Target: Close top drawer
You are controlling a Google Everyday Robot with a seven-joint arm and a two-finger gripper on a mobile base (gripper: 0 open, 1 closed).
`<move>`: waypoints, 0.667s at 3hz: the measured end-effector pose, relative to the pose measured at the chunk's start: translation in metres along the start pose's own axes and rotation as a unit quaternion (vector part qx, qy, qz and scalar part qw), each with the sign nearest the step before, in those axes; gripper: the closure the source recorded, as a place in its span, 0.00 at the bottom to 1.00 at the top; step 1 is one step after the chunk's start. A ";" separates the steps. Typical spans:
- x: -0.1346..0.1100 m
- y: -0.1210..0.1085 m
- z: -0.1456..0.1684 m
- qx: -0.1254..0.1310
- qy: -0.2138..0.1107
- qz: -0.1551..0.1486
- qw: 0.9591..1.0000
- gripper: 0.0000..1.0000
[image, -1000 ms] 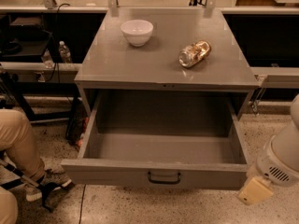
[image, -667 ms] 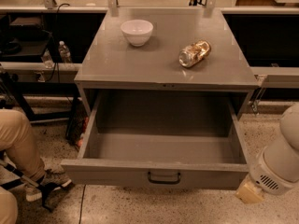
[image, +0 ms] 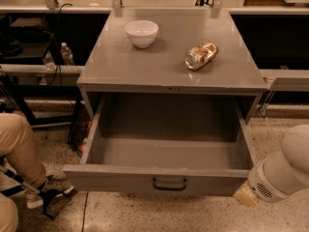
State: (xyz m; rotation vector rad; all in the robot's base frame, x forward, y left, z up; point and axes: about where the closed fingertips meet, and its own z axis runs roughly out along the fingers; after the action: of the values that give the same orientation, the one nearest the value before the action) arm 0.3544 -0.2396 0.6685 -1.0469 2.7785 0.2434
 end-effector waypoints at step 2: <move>-0.045 -0.011 0.015 0.021 -0.091 0.025 0.995 1.00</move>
Offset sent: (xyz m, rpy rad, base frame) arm 0.0644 0.0358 -0.0077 0.1463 -0.2215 -0.1054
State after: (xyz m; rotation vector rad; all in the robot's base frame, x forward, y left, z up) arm 0.3966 -0.2158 0.6623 -0.8977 2.6375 0.2706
